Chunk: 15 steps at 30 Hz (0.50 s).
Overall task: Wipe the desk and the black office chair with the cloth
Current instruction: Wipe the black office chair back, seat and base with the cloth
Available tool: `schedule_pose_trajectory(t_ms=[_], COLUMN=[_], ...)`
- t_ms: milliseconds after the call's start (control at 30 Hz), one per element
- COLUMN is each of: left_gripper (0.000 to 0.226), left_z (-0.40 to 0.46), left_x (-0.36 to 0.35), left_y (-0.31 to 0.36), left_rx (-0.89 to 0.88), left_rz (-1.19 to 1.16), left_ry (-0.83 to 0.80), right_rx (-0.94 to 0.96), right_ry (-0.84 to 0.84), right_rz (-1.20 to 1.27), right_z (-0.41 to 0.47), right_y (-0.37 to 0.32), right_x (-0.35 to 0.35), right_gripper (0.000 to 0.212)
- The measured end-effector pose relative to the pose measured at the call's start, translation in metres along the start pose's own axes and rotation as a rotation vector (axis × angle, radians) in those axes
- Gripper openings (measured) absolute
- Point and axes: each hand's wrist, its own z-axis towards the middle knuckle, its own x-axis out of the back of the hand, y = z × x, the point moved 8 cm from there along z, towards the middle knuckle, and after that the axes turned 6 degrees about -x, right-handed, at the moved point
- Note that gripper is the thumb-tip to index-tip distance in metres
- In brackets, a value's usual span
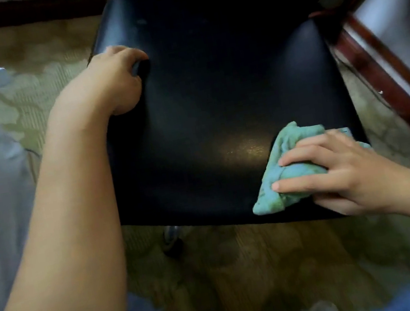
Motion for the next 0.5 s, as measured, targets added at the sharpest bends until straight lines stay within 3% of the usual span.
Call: schedule_pose_trajectory(t_ms=[233,433,500], left_gripper=[0.043,0.044,0.044], left_z=[-0.006,-0.02,-0.028], left_x=[0.005,-0.028,-0.033], left_y=[0.018,0.083,0.088], left_rx=[0.069,-0.031,0.013], left_rz=[0.052,0.115,0.154], left_ry=[0.023,0.01,0.009], right_rx=[0.103,0.145,0.143], right_ry=[0.115,0.097,0.098], right_rz=[-0.009,-0.02,-0.019], right_z=[0.059,0.025,0.003], right_y=[-0.033,-0.012,0.004], right_x=[0.007,0.004,0.001], right_gripper=[0.05,0.053,0.054])
